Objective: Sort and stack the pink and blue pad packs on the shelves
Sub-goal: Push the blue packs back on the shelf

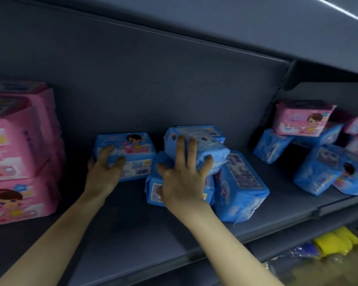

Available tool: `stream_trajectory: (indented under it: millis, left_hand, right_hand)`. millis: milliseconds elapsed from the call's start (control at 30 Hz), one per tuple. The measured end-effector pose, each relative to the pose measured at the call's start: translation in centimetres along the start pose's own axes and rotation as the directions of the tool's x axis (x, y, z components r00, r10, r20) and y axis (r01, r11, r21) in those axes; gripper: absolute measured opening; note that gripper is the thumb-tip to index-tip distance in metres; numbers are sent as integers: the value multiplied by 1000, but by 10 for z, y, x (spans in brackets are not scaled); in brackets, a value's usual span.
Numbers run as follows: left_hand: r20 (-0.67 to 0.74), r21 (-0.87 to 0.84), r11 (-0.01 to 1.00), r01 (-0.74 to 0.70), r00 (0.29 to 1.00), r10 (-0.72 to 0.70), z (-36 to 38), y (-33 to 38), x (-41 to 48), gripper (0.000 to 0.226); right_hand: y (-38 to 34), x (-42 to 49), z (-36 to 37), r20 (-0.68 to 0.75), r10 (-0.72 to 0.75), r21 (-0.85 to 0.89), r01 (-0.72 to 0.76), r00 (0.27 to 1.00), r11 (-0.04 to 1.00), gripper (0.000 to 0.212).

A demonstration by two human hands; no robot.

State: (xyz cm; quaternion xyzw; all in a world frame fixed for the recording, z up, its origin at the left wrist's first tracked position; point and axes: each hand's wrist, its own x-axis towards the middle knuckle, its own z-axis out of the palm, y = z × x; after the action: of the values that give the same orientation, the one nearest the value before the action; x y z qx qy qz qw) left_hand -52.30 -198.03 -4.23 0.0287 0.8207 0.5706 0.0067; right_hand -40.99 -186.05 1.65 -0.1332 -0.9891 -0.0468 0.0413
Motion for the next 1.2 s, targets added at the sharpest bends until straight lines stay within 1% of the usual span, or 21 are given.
stream_trajectory:
  millis: [233, 633, 833, 1200]
  left_hand:
    - [-1, -34, 999, 30, 1000, -30, 27, 11, -15, 48]
    - [1, -64, 996, 56, 998, -56, 112, 35, -28, 56]
    - [-2, -70, 996, 49, 999, -49, 151, 45, -32, 64]
    - [60, -54, 998, 41, 997, -38, 198, 62, -36, 69]
  right_hand:
    - [36, 5, 8, -28, -31, -10, 31, 999, 999, 27]
    - [129, 12, 25, -102, -47, -26, 45, 994, 999, 36]
    - [169, 16, 26, -70, -44, -39, 42, 997, 998, 40]
    - [220, 20, 29, -51, -4, -82, -1, 999, 997, 46]
